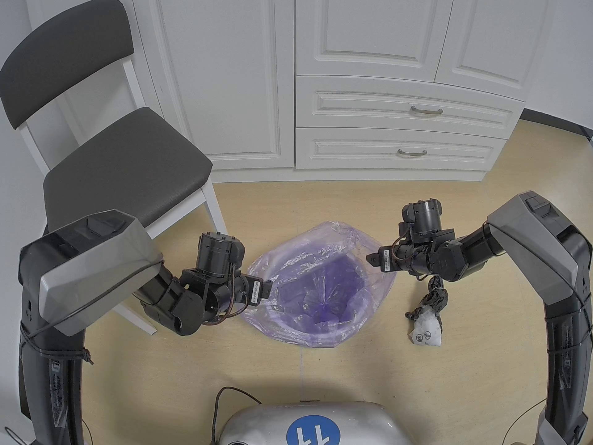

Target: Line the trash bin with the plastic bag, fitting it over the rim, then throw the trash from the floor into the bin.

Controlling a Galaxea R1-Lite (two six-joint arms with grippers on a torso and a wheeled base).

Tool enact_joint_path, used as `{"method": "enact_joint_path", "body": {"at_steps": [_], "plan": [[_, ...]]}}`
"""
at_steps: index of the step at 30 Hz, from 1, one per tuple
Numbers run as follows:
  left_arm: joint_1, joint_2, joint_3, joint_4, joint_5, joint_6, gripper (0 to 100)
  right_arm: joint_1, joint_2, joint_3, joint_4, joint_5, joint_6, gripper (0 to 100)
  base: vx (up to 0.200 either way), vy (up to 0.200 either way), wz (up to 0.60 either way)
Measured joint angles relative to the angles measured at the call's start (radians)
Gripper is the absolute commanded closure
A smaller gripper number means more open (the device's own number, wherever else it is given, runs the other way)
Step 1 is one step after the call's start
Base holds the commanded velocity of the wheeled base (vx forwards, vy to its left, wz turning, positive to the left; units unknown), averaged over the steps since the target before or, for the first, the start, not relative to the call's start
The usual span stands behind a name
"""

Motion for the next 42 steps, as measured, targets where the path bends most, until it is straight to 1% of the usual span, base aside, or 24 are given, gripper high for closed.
{"method": "enact_joint_path", "body": {"at_steps": [4, 7, 10, 14, 18, 20, 26, 28, 31, 38, 42], "plan": [[0.026, 0.032, -0.049, 0.001, 0.003, -0.003, 0, -0.012, 0.048, -0.066, 0.0, -0.009, 0.017, 0, 0.0, 0.0, 0.0], [0.044, 0.055, -0.094, 0.002, 0.015, -0.011, 0, -0.013, 0.08, -0.119, -0.001, -0.013, 0.063, 0, 0.0, 0.0, 0.0], [0.063, 0.081, -0.153, 0.005, 0.041, -0.042, 0, -0.019, 0.114, -0.173, -0.001, -0.016, 0.103, 0, 0.0, 0.0, 0.0], [0.076, 0.127, -0.224, 0.008, 0.059, -0.076, 0, -0.024, 0.156, -0.226, -0.001, -0.018, 0.124, 0, 0.0, 0.0, 0.0], [0.085, 0.166, -0.266, 0.002, 0.064, -0.091, 0, -0.034, 0.205, -0.292, 0.0, -0.027, 0.14, 0, 0.0, 0.0, 0.0], [0.089, 0.179, -0.284, 0.001, 0.064, -0.11, 0, -0.036, 0.229, -0.331, -0.001, -0.032, 0.162, 0, 0.0, 0.0, 0.0], [0.094, 0.222, -0.349, -0.004, 0.066, -0.164, 0, -0.04, 0.32, -0.48, -0.001, -0.041, 0.274, 0, 0.0, 0.0, 0.0], [0.097, 0.238, -0.374, -0.006, 0.066, -0.18, 0, -0.04, 0.345, -0.516, -0.002, -0.041, 0.311, 0, 0.0, 0.0, 0.0], [0.097, 0.261, -0.411, -0.007, 0.066, -0.228, 0, -0.04, 0.382, -0.546, 0.0, -0.038, 0.351, 0, 0.0, 0.0, 0.0], [0.1, 0.312, -0.467, 0.006, 0.068, -0.244, 0, -0.031, 0.433, -0.561, 0.004, -0.034, 0.357, 0, 0.0, 0.0, 0.0], [0.105, 0.331, -0.474, 0.059, 0.072, -0.241, 0, -0.027, 0.447, -0.563, 0.017, -0.034, 0.351, 0, 0.0, 0.0, 0.0]]}}
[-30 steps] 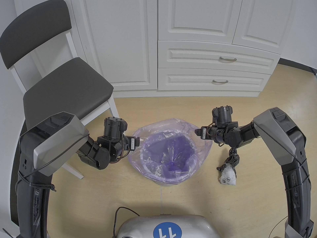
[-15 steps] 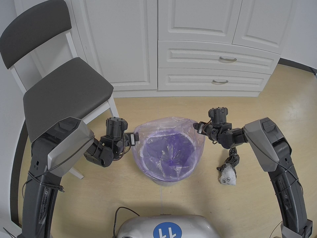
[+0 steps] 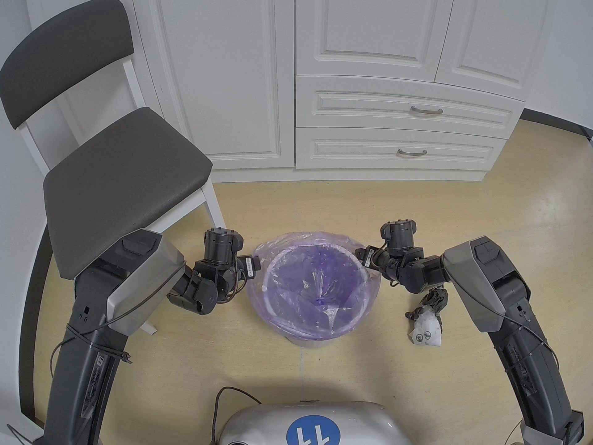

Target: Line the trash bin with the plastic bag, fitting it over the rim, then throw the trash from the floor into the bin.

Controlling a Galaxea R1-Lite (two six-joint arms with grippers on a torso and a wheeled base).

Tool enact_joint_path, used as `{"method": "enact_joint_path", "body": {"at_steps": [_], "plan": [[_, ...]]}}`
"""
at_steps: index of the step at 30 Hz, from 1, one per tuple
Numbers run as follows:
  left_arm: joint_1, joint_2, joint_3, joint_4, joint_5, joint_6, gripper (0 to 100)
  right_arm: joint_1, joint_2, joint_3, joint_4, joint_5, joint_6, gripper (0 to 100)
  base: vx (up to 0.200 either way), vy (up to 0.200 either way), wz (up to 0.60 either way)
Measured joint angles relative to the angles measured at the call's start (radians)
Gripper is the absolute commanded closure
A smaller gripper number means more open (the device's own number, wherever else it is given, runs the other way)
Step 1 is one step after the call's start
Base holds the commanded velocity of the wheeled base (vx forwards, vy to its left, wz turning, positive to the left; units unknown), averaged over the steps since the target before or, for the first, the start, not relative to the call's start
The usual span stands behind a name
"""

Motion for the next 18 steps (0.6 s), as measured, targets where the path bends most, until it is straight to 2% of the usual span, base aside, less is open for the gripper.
{"method": "enact_joint_path", "body": {"at_steps": [7, 18], "plan": [[0.012, 0.003, -0.003, 0.112, 0.036, 0.01, 0, 0.0, 0.006, -0.001, 0.097, -0.002, -0.019, 0, 0.0, 0.0, 0.0], [0.016, -0.09, 0.054, 0.143, 0.038, 0.018, 0, -0.009, -0.063, 0.011, 0.126, -0.008, -0.028, 0, 0.0, 0.0, 0.0]]}}
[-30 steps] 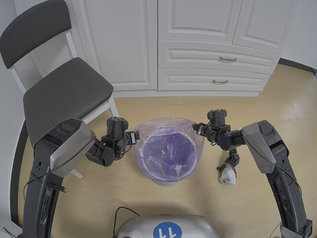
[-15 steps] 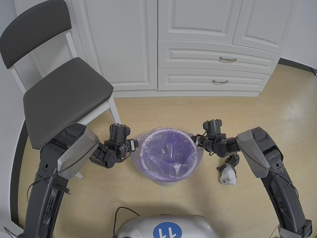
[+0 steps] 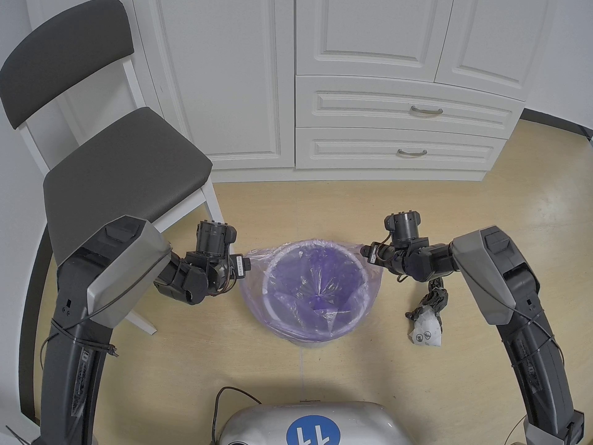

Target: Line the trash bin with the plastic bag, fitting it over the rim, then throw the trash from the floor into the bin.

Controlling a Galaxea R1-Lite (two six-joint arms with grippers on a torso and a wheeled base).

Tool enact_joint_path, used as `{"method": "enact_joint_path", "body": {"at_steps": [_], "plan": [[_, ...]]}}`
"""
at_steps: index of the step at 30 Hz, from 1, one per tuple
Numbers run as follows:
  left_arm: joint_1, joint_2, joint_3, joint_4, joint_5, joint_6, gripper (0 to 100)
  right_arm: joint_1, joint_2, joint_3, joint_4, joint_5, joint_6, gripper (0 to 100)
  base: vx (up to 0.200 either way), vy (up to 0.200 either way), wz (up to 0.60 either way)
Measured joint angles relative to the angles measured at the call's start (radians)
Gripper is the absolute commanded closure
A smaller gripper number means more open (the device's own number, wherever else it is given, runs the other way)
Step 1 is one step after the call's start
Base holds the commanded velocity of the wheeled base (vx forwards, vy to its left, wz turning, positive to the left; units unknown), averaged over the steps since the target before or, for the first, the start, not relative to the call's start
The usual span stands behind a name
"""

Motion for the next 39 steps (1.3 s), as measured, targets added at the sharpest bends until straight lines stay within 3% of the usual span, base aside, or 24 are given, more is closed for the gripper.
{"method": "enact_joint_path", "body": {"at_steps": [6, 11, 19, 32, 39], "plan": [[-0.013, -0.101, 0.098, 0.003, 0.0, 0.007, 0, -0.003, -0.131, 0.106, 0.16, -0.002, -0.062, 0, 0.0, 0.0, 0.0], [-0.044, -0.182, 0.18, 0.002, -0.001, 0.01, 0, -0.003, -0.213, 0.216, 0.209, -0.001, -0.14, 0, 0.0, 0.0, 0.0], [-0.083, -0.235, 0.219, 0.001, 0.0, 0.012, 0, 0.022, -0.263, 0.345, 0.216, 0.025, -0.182, 0, 0.0, 0.0, 0.0], [-0.121, -0.256, 0.259, -0.001, 0.0, 0.016, 0, 0.161, -0.335, 0.599, 0.216, 0.084, -0.261, 0, 0.0, 0.0, 0.0], [-0.136, -0.253, 0.269, -0.003, 0.0, 0.015, 0, 0.217, -0.336, 0.618, 0.171, 0.083, -0.219, 0, 0.0, 0.0, 0.0]]}}
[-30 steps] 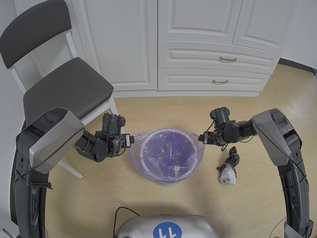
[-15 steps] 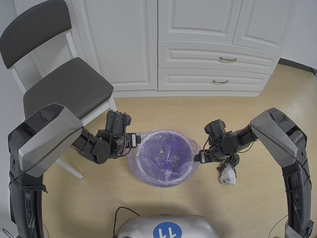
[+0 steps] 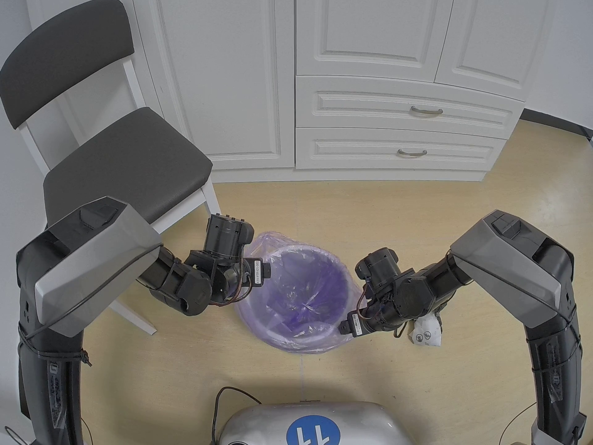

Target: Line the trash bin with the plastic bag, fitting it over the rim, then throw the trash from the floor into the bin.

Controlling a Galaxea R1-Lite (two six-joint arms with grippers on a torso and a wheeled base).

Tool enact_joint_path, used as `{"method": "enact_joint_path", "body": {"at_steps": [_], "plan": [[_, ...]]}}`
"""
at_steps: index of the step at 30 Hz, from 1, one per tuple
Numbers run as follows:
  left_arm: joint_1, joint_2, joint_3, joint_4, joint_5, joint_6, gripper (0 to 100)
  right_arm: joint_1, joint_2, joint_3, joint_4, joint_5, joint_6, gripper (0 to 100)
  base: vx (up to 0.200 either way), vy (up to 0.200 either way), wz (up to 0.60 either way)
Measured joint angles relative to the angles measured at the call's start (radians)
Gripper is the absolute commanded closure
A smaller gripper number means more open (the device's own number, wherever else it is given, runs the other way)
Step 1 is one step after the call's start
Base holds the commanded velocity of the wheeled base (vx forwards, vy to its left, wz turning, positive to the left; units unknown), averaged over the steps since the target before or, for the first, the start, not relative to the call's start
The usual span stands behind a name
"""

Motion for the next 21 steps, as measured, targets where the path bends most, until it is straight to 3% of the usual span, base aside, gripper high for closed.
{"method": "enact_joint_path", "body": {"at_steps": [4, 11, 21], "plan": [[-0.018, 0.006, 0.01, 0.0, 0.0, 0.0, 0, 0.022, 0.01, -0.001, -0.055, -0.005, 0.062, 0, 0.0, 0.0, 0.0], [-0.038, 0.016, 0.02, 0.001, 0.004, 0.0, 0, 0.072, 0.016, 0.034, -0.058, -0.006, 0.063, 0, 0.0, 0.0, 0.0], [-0.047, 0.037, 0.02, -0.006, 0.102, 0.05, 0, 0.093, -0.018, 0.13, -0.061, -0.026, -0.036, 0, 0.0, 0.0, 0.0]]}}
